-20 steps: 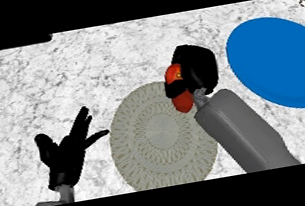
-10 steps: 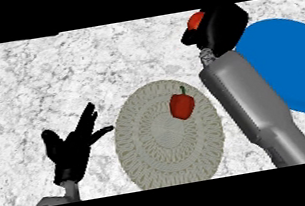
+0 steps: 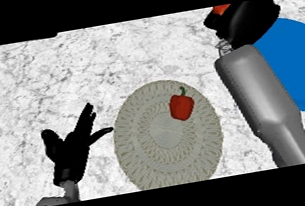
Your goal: Pick the tomato from the placemat and place it in the plate
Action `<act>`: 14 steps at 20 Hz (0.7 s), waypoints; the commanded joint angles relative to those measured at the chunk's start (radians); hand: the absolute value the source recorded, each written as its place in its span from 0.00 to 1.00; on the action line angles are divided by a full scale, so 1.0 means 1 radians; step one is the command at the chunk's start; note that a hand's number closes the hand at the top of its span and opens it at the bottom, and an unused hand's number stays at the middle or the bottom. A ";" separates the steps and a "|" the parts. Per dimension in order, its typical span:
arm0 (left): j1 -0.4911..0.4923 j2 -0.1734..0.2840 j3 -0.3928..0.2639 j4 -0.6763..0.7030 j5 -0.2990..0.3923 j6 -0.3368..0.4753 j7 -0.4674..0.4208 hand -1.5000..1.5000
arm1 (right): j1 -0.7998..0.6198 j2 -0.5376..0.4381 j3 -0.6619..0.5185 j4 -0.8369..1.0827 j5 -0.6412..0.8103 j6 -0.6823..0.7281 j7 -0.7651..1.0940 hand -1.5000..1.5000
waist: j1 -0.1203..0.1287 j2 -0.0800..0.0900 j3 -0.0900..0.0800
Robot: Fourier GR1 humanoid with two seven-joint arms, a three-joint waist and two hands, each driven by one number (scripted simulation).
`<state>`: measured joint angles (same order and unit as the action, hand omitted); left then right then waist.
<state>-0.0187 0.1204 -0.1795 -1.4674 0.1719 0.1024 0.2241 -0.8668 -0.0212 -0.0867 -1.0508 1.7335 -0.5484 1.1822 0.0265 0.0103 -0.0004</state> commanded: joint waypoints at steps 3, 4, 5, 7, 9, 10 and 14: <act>0.035 0.020 0.016 0.035 -0.022 0.015 -0.017 0.50 | 0.056 0.019 -0.121 0.007 0.187 -0.187 0.255 1.00 | -0.001 0.003 0.000; 0.085 0.023 -0.001 0.003 -0.022 0.001 -0.042 0.50 | 0.093 -0.013 -0.149 0.000 0.203 -0.202 0.231 1.00 | 0.000 -0.001 0.001; 0.053 0.041 0.031 0.021 -0.005 -0.006 -0.028 0.50 | 0.120 -0.007 -0.165 -0.033 0.224 -0.235 0.232 1.00 | -0.012 -0.001 0.001; 0.020 0.020 0.028 0.030 -0.013 0.016 -0.017 0.50 | 0.164 -0.012 -0.210 -0.052 0.246 -0.268 0.208 1.00 | -0.022 -0.002 0.001; -0.008 0.041 0.047 0.040 0.002 0.000 0.014 0.50 | 0.186 -0.026 -0.267 -0.049 0.216 -0.301 0.153 1.00 | -0.023 -0.002 0.002; 0.036 0.036 0.035 0.050 -0.009 -0.008 -0.043 0.50 | 0.198 -0.054 -0.296 -0.052 0.180 -0.330 0.105 1.00 | -0.021 -0.003 0.001; 0.041 0.040 0.042 0.051 -0.002 -0.014 -0.041 0.50 | 0.250 -0.066 -0.372 -0.029 0.120 -0.415 0.014 1.00 | -0.021 -0.006 0.002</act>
<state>-0.0118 0.1285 -0.1610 -1.4462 0.1899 0.0777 0.1815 -0.6637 -0.0631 -0.3973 -1.0807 1.9091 -0.8165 1.1103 0.0083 0.0058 0.0019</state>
